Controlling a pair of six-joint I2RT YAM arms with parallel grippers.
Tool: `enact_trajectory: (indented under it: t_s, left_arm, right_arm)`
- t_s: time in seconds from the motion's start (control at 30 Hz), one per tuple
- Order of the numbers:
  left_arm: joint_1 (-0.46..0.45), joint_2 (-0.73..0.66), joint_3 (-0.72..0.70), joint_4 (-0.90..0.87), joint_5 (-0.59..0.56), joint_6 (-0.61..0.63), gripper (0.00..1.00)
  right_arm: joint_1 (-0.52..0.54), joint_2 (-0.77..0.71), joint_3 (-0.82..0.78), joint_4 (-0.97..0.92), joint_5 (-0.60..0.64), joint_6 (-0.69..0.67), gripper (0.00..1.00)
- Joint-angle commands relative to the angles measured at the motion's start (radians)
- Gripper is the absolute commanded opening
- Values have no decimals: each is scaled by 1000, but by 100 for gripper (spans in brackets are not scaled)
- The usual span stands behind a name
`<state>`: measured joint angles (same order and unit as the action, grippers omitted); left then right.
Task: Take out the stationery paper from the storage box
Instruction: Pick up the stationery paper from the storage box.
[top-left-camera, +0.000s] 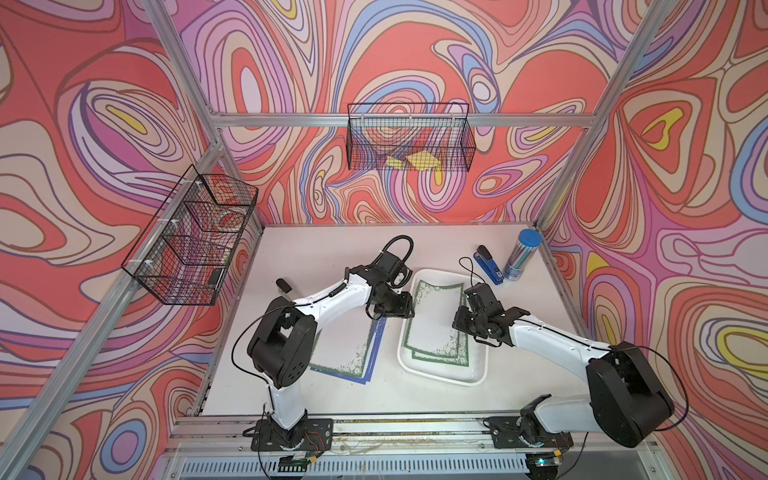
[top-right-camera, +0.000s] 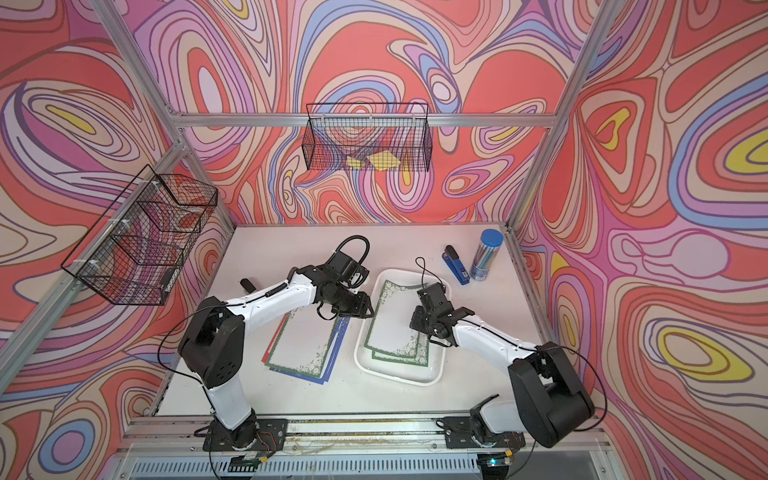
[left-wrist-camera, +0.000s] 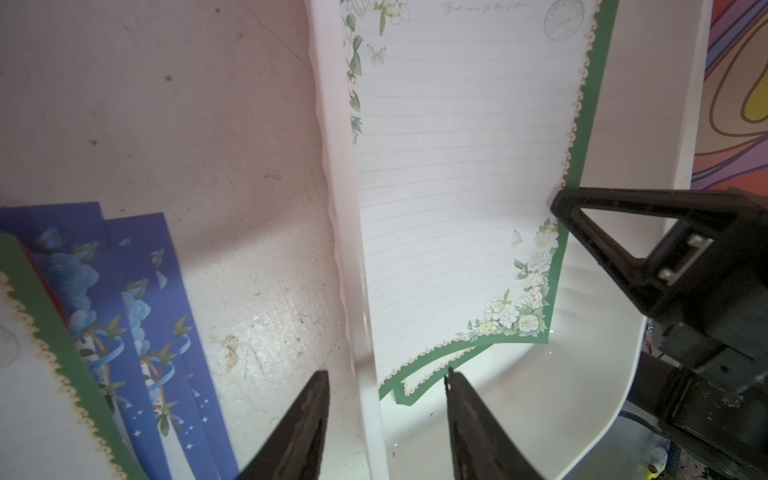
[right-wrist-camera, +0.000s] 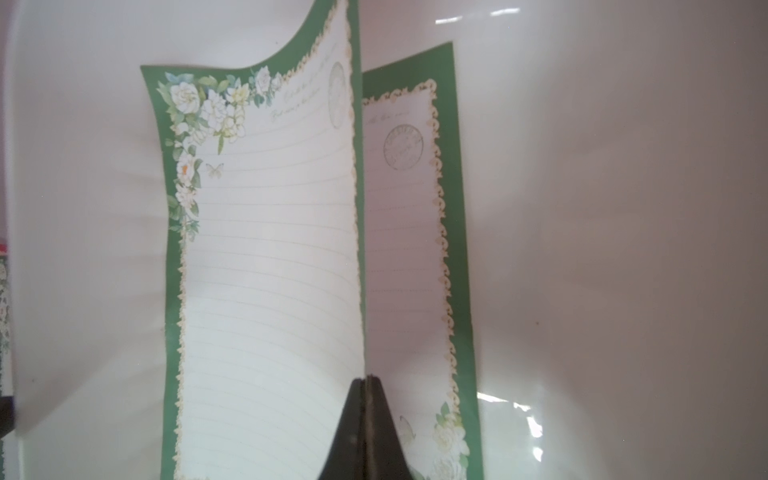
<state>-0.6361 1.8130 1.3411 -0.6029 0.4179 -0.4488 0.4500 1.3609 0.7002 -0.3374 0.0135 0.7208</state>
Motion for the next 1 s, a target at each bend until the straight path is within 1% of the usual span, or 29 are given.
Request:
enact_trajectory:
  t_s: [0.0,0.13,0.27,0.4,0.47,0.67,0.73,0.87,0.97]
  left_arm:
    - [-6,4,17,-31,-16,6,50]
    - [-6,-12,16,-31,-38,22,50]
    - [-6,-53,20,-29,-92,53,50]
    - [-6,-113,10,-9,-153,76,50]
    - [-5,-152,-8,21,-170,81,50]
    - [-5,-259,-70,113,-207,93,50]
    - [-4,-289,-90,140,-219,101,48]
    - [-5,-330,-116,178,-240,106,45]
    - [-5,-354,-128,202,-259,109,46]
  right_arm:
    - [-4,-29,10,-46,36,-81,0]
    - [-3,-19,71,-153,114,-183,0]
    - [-4,-12,157,-265,207,-285,0]
    - [-3,-26,221,-328,275,-372,0]
    - [-3,-36,250,-344,317,-414,0]
    - [5,-64,333,-371,388,-533,0]
    - [15,-73,365,-371,410,-572,0]
    - [40,-91,410,-361,436,-643,0]
    - [69,-107,430,-340,461,-697,0]
